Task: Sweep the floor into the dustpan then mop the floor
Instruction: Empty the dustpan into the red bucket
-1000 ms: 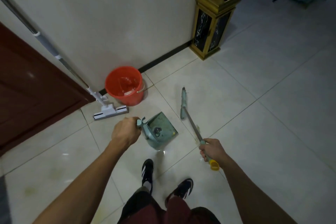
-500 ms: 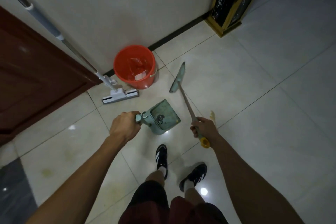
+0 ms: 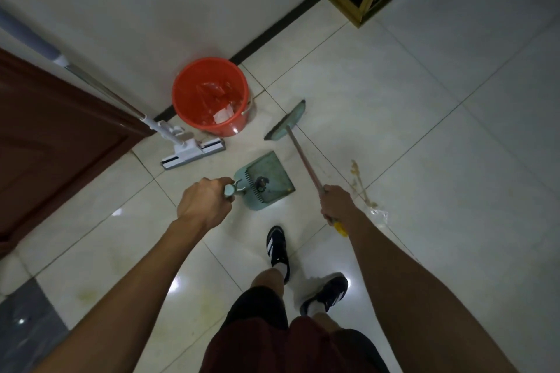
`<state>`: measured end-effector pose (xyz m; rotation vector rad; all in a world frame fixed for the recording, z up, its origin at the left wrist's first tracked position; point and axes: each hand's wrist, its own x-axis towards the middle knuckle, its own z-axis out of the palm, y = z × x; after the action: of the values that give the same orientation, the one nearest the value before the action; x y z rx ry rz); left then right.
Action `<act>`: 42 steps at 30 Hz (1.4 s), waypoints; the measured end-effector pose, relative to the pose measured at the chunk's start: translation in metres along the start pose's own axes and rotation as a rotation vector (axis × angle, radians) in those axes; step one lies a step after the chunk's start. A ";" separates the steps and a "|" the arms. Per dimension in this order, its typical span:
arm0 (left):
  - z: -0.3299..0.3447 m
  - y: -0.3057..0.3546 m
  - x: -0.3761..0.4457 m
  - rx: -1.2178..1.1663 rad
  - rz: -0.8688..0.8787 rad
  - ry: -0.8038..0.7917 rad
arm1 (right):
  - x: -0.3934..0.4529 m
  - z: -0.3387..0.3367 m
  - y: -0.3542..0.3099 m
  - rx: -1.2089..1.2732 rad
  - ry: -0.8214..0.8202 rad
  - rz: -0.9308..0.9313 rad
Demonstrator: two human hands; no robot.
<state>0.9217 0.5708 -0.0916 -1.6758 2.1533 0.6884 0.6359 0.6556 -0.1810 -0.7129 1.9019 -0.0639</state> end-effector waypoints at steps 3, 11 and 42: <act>0.003 0.013 -0.001 0.061 0.041 0.011 | -0.008 0.000 0.026 -0.155 0.055 -0.025; 0.025 0.067 -0.026 0.154 0.121 0.027 | -0.048 0.006 0.154 -0.236 0.064 0.043; 0.081 0.218 -0.067 0.234 0.376 0.027 | -0.137 -0.033 0.317 0.577 0.276 0.342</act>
<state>0.7254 0.7121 -0.0855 -1.1817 2.4866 0.4835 0.5033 0.9753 -0.1672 0.0159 2.0978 -0.4932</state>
